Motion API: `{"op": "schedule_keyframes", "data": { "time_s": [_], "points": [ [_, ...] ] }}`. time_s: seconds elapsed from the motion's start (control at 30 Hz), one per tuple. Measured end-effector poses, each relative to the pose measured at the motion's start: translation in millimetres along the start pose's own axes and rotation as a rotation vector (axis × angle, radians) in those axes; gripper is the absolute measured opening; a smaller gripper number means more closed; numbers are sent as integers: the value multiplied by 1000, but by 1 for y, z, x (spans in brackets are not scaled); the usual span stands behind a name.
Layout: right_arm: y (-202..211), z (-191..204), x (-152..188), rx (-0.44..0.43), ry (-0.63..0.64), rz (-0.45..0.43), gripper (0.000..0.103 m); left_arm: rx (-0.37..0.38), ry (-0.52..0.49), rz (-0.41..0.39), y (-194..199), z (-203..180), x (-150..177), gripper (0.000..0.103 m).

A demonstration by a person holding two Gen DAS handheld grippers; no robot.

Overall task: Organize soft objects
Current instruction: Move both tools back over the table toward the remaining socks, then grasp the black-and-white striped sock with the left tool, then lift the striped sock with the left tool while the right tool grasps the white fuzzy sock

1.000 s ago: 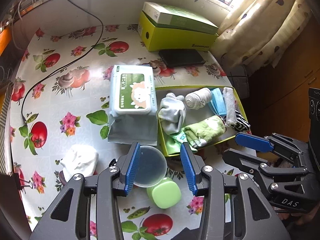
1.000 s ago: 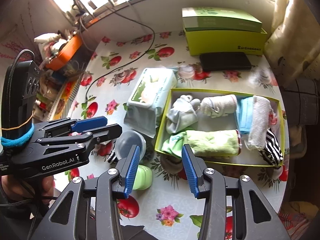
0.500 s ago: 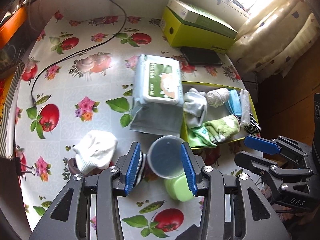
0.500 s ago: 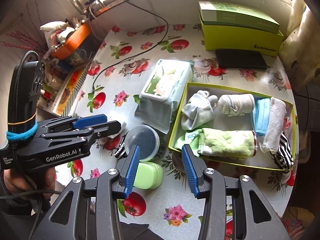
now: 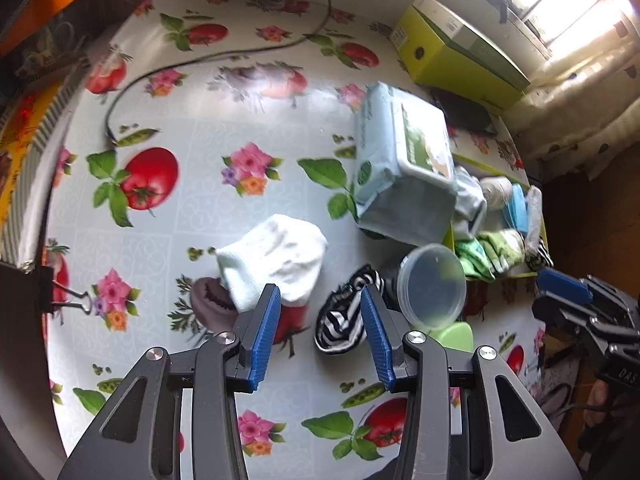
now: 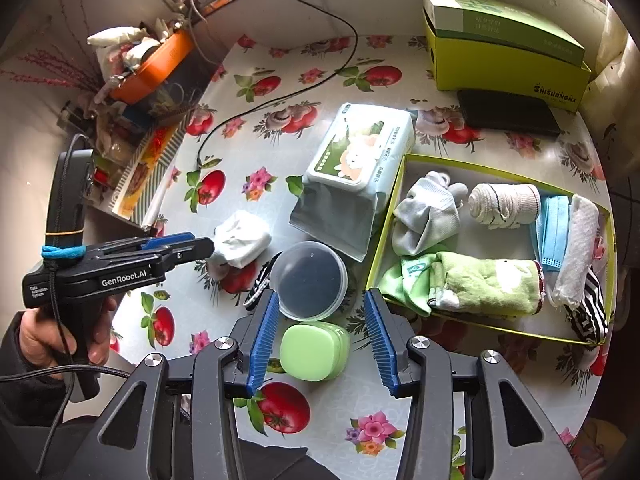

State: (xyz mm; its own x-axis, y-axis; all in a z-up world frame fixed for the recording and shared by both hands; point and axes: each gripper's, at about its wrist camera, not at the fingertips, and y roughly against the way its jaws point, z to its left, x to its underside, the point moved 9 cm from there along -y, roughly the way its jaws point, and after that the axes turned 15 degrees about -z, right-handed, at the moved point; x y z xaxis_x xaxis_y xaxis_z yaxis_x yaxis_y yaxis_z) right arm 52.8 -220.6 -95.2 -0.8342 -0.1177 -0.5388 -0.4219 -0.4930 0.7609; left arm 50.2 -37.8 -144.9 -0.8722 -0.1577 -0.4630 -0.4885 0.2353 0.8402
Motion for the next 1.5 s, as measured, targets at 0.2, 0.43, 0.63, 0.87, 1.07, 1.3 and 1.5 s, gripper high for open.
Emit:
{"op": "schedule_keyframes", "data": {
  "time_s": [0.2,0.43,0.63,0.87,1.07,1.3,1.5],
  "points": [
    [-2,-1,1,13,-7,7,44,65,-76,96,-29,-20,29,43],
    [-3,-4,2,31,-17,16,44,28,-173,150,-66,-25,43,43],
    [-4,-4,1,33,-19,16,44,16,-235,131,-76,-33,47,42],
    [-6,-4,-5,30,-19,13,44,36,-199,113,-66,-30,43,14],
    [-12,5,-10,17,1,23,44,73,-112,64,-33,-14,33,14],
    [-33,33,-13,-25,66,54,44,48,-6,-13,0,23,23,14],
    [-70,71,-15,-74,135,106,44,-9,75,-81,19,63,14,14]
  ]
}}
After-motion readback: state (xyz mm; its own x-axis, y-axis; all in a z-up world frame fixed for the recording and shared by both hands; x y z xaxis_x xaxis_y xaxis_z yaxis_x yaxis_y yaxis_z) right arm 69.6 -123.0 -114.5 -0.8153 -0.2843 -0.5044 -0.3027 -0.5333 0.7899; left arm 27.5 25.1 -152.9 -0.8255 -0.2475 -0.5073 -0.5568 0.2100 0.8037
